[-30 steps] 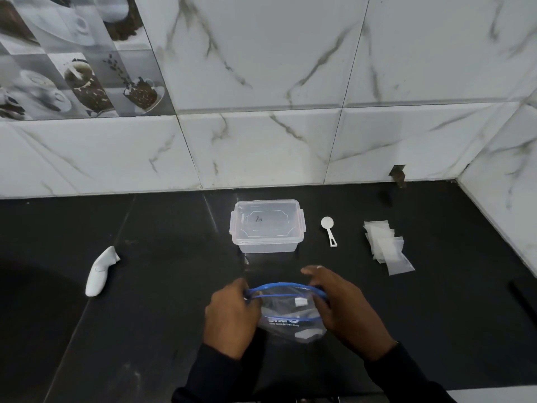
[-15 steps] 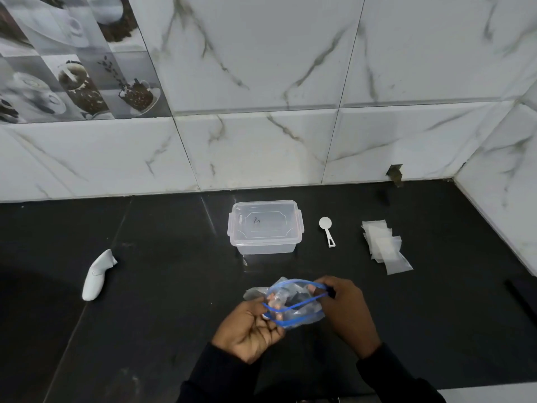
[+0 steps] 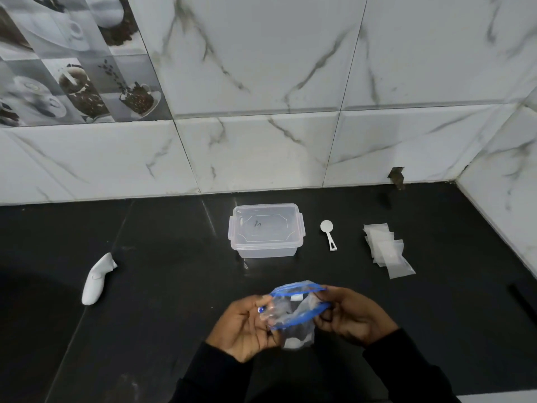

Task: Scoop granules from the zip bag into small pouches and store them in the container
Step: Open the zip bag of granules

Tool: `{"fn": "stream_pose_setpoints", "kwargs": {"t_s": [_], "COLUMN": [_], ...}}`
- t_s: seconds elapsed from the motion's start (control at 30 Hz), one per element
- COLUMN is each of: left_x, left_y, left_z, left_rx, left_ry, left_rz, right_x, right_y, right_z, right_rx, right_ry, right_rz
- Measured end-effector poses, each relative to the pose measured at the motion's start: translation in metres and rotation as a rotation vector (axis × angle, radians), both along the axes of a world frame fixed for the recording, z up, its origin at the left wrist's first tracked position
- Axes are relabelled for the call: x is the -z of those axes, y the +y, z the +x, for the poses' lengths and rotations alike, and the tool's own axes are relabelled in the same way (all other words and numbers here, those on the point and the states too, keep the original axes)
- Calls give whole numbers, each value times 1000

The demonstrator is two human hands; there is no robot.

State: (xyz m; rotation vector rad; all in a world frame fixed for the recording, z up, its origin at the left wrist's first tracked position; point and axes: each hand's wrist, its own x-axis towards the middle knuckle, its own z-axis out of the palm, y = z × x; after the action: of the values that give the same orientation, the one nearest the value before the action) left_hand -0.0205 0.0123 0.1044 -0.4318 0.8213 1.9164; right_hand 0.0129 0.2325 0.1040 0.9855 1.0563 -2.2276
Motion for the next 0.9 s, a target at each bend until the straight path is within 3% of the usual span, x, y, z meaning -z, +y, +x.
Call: {"fn": "stream_pose_setpoints", "kwargs": {"t_s": [0.2, 0.4, 0.5, 0.63, 0.77, 0.9], "left_x": [6, 11, 7, 3, 3, 8], "left_y": [9, 6, 3, -2, 1, 9], "left_z": [-9, -5, -4, -6, -5, -3], "left_rx": [-130, -138, -37, 95, 225, 273], "left_ry": [-55, -1, 256, 673, 1038, 1136], "left_rz": [-54, -44, -189, -603, -943, -1053], "right_x": [-3, -2, 1, 8, 16, 19], "right_y": [-4, 1, 4, 4, -1, -6], "right_z": [5, 3, 5, 0, -5, -10], "right_rx": [-157, -83, -111, -317, -350, -187], "right_ry": [147, 142, 242, 296, 255, 183], "right_rz": [-244, -326, -215, 13, 296, 343]}}
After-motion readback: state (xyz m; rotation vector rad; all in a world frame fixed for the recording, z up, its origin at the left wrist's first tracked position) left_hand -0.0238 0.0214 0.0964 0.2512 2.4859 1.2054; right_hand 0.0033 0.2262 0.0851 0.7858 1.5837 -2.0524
